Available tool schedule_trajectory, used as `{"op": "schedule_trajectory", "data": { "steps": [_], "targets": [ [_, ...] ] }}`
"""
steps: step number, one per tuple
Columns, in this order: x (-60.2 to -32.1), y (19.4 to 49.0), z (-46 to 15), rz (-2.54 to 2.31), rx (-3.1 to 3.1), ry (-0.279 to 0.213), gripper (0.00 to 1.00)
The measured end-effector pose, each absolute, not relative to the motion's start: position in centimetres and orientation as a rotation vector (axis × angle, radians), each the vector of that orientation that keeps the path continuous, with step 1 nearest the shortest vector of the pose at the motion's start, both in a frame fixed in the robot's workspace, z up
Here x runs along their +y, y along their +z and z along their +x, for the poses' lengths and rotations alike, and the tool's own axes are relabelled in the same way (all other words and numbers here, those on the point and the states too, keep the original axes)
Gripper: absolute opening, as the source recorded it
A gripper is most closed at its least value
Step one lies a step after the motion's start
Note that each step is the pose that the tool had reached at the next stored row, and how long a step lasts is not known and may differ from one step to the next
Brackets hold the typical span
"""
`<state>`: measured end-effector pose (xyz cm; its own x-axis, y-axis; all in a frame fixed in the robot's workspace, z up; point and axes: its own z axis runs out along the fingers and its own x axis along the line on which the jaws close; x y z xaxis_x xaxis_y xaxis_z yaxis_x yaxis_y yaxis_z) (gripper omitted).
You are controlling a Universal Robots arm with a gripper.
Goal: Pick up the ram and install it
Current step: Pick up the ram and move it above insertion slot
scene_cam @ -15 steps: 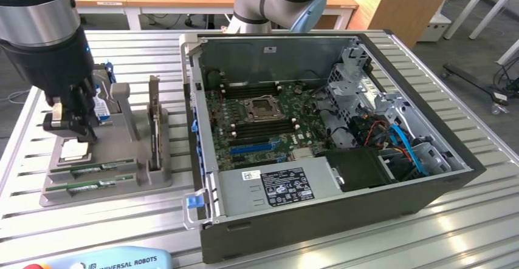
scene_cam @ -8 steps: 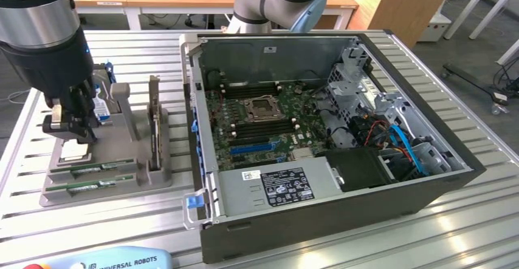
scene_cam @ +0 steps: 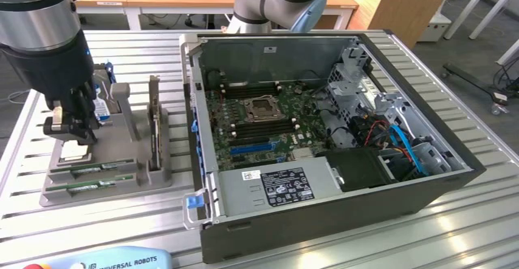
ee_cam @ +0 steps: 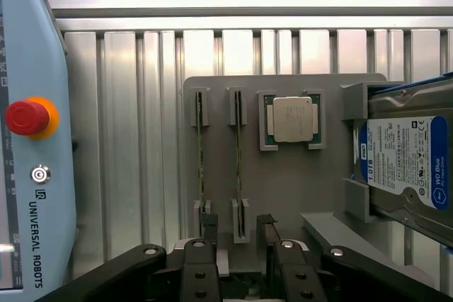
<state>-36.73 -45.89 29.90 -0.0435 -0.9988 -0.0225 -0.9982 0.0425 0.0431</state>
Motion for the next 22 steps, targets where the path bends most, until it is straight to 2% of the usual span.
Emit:
{"op": "schedule_trajectory", "data": {
  "steps": [22],
  "targets": [
    [-46.65, 29.65, -36.73, 2.163, -2.259, -0.073, 0.36]
  ]
}}
